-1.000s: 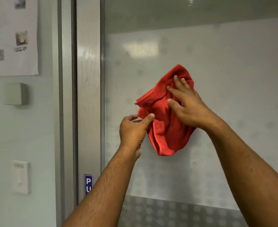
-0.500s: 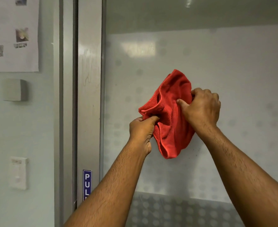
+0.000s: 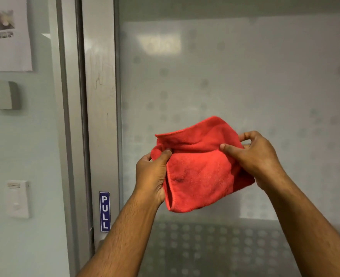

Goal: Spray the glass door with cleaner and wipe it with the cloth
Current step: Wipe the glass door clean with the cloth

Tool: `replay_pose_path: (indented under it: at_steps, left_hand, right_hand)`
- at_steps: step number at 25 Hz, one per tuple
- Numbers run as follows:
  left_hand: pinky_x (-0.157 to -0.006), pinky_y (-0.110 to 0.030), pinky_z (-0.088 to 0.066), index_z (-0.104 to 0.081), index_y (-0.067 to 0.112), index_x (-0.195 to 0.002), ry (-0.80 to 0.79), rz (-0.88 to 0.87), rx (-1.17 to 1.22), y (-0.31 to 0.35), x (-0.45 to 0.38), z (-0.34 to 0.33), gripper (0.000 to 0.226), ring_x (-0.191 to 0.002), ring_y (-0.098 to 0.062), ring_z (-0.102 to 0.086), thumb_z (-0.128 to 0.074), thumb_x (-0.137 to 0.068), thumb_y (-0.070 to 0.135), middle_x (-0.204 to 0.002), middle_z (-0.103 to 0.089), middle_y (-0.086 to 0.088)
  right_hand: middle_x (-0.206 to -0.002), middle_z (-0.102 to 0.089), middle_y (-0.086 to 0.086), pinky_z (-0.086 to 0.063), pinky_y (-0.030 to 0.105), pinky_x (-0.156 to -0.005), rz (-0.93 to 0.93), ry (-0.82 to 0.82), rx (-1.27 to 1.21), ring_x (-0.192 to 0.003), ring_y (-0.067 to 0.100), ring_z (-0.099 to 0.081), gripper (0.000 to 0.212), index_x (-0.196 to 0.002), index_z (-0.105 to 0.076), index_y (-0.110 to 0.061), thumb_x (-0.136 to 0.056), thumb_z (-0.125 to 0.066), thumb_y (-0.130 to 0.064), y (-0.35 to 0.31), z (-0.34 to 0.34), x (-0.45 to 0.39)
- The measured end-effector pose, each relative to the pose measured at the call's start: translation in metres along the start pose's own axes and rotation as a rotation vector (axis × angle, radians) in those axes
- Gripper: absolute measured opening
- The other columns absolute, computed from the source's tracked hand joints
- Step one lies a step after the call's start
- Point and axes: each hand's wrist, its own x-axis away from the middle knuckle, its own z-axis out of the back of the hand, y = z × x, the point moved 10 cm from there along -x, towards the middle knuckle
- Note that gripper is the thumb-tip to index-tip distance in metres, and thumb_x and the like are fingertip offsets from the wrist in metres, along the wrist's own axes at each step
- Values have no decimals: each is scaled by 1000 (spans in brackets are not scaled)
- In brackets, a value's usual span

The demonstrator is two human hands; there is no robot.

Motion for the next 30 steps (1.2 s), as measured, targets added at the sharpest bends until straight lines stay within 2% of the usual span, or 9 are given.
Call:
replay_pose_path:
  at_steps: [3, 8, 11, 14, 15, 17, 21, 25, 30]
  left_hand:
    - [-64, -37, -61, -67, -1, -107, -5, 167, -14, -33, 9, 30, 26, -69, -25, -73, -75, -83, 7, -90, -75, -21]
    - [-79, -44, -58, -24, 14, -153, -78, 346, -58, -67, 36, 70, 110, -86, -29, -71, -88, -64, -2, -119, -64, -27]
    - [-81, -42, -57, -44, 26, -137, -129, 200, -363, -66, 47, 84, 98, -92, -25, -66, -89, -54, 2, -122, -56, -15]
    - [-87, -21, -55, -68, 35, -105, -248, 7, -730, -61, 45, 87, 66, -106, -16, -60, -94, -47, 18, -137, -49, -2]
    - [-81, -3, -45, -70, 33, -100, -266, -55, -892, -60, 42, 89, 54, -109, -10, -54, -93, -54, 16, -141, -41, 5]
    - [-68, 7, -32, -71, 24, -100, -284, -210, -1181, -59, 38, 91, 36, -106, -3, -48, -84, -69, 9, -141, -36, 8]
    - [-79, -7, -39, -74, 13, -92, -269, -357, -1470, -66, 44, 95, 10, -103, -11, -56, -70, -83, 14, -139, -46, 1]
    - [-110, -42, -29, -76, 24, -100, -139, -607, -1817, -58, 78, 99, 24, -131, -26, -46, -76, -80, 36, -151, -43, -4]
    - [-117, -51, -12, -79, 23, -85, -72, -765, -1970, -65, 136, 130, 28, -143, -36, -35, -89, -61, 35, -156, -37, -14]
  right_hand:
    - [-88, -70, -1, -58, 45, -76, -29, 58, 52, -83, 22, -67, 49, -103, -50, -39, -66, -82, -47, 34, -7, 32]
    - [-79, -74, -2, -58, 39, -77, -92, -19, -35, -80, 20, -70, 24, -95, -71, -37, -75, -80, -28, 84, -25, 77]
    - [-83, -76, 8, -56, 33, -65, -201, -216, -163, -71, 18, -70, 9, -86, -76, -19, -80, -77, -12, 100, -47, 99]
    - [-99, -74, 5, -60, 34, -71, -210, -461, -150, -83, 18, -70, 39, -109, -69, -19, -75, -81, -5, 104, -66, 118]
    - [-105, -72, -1, -59, 31, -75, -163, -514, -46, -89, 16, -69, 47, -115, -66, -23, -74, -82, -5, 105, -70, 123]
    - [-108, -67, -12, -52, 25, -83, 18, -495, 357, -97, 10, -64, 48, -116, -64, -32, -75, -80, -15, 109, -71, 122]
    - [-106, -58, -10, -38, 33, -83, 196, -268, 801, -108, 18, -51, 19, -97, -71, -37, -78, -74, -38, 108, -66, 130]
    - [-141, -52, 0, -34, 42, -97, 308, -179, 751, -130, 27, -45, 19, -85, -75, -35, -68, -81, -31, 114, -70, 150]
    - [-155, -36, 12, -21, 50, -114, 455, -228, 696, -144, 35, -30, 19, -87, -77, -32, -69, -82, -31, 119, -79, 197]
